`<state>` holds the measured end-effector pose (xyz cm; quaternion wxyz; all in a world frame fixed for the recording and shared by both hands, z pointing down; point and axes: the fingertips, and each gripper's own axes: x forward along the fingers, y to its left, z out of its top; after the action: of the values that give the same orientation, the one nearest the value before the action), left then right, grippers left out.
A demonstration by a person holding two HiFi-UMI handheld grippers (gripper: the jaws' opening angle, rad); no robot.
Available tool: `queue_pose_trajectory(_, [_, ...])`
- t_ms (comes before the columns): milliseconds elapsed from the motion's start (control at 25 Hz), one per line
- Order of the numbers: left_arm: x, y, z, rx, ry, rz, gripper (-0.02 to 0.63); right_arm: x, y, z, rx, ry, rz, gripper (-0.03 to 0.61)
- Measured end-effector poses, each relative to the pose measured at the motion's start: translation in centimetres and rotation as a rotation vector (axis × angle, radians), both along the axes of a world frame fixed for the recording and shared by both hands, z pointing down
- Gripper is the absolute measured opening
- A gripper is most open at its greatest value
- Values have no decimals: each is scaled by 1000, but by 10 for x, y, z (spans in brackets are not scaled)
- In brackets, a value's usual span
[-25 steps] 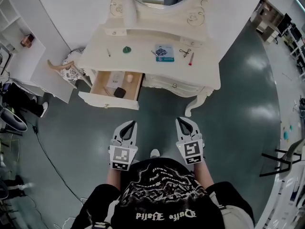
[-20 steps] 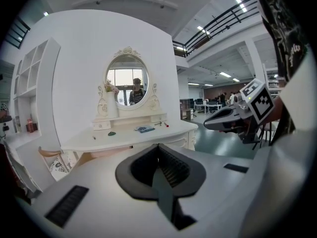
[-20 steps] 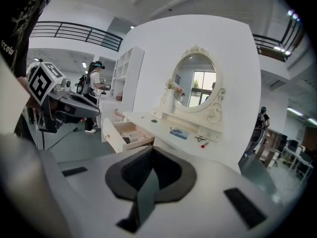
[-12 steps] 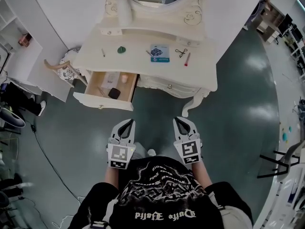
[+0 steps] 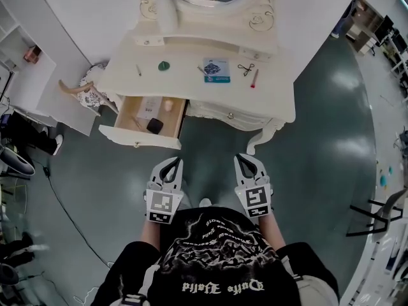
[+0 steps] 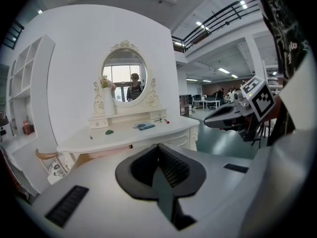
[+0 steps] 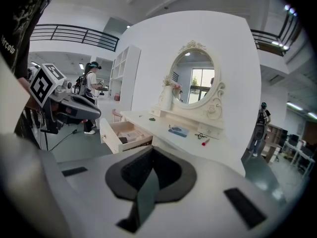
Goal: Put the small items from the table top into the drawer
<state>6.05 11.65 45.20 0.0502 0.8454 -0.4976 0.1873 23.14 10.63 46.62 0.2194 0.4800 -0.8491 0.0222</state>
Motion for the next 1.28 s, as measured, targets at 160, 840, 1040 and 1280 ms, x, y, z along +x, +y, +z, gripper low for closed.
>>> queue_pose_trajectory(160, [-4,-18,-1,8,10,5,15,-2,-12,3,-8,5,12,9])
queue_pose_trajectory(840, [-54,-113,-8,-6,24,106,15,-51,-89,-1,-46,17,102,9])
queue_pose_trajectory(1040, [-70,-134,0,-26,29,154,15,-67,-103,2,-63,26,142,9])
queue_pose_trajectory(1280, [-87,-159,1,-31,36,217,15,-88,-115,5,-81,18,200,11])
